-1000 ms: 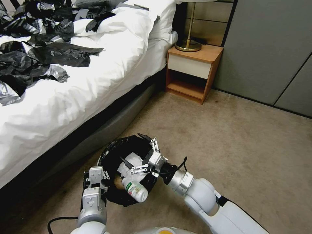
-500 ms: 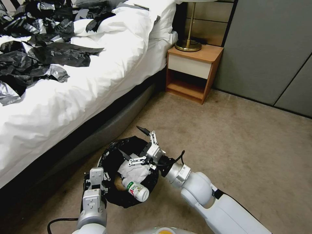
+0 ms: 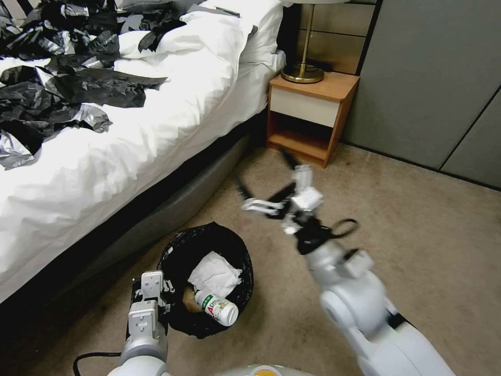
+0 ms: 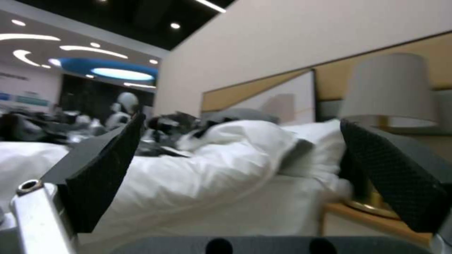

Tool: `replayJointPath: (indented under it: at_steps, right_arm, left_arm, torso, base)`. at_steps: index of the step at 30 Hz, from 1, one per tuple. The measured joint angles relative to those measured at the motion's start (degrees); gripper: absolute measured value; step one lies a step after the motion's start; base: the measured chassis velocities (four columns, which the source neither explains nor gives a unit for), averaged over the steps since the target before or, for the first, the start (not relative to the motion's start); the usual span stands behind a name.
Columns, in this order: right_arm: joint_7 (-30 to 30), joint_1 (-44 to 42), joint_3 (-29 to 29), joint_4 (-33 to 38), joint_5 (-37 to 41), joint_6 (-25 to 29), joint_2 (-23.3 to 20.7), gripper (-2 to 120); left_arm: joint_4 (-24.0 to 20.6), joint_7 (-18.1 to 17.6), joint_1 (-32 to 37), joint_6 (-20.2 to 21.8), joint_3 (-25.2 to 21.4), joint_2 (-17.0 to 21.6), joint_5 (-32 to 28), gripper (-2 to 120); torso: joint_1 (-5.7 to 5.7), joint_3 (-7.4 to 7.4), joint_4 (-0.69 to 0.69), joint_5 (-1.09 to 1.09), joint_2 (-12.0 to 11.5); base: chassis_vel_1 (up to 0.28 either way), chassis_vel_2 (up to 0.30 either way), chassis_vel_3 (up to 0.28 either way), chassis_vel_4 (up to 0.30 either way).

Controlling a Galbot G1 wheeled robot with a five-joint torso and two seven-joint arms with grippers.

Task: Pick up the trash bin, then pick up the garbage from the floor and place it into the trash bin.

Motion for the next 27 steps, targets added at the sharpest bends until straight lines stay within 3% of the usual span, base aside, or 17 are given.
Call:
replayJointPath:
  at_steps: [4, 9, 27]
  right_arm:
    - [1.60, -4.53, 3.38, 0.12, -0.45, 0.79, 1.05, 100]
    - [3.13, -12.47, 9.33, -4.69, -3.19, 3.94, 4.10, 100]
    - [3.70, -16.62, 8.20, -8.30, -4.22, 6.55, 5.73, 100]
  left_arm:
    - [-0.20, -0.06, 0.08, 0.01, -0.10, 0.05, -0.18, 0]
    - [-1.01, -0.41, 0.81, 0.38, -0.16, 0.13, -0.59, 0]
    - [-3.61, -2.40, 2.59, 6.86, 0.53, 0.55, -8.34, 0]
  torso:
    - [0.00, 0.00, 0.00, 0.02, 0.00]
    - [0.00, 0.00, 0.00, 0.01, 0.00]
    - [0.00, 0.00, 0.00, 0.01, 0.00]
  base:
    - [0.000, 0.000, 0.000, 0.000]
    - [0.000, 0.000, 0.000, 0.000]
    - [0.000, 0.000, 0.000, 0.000]
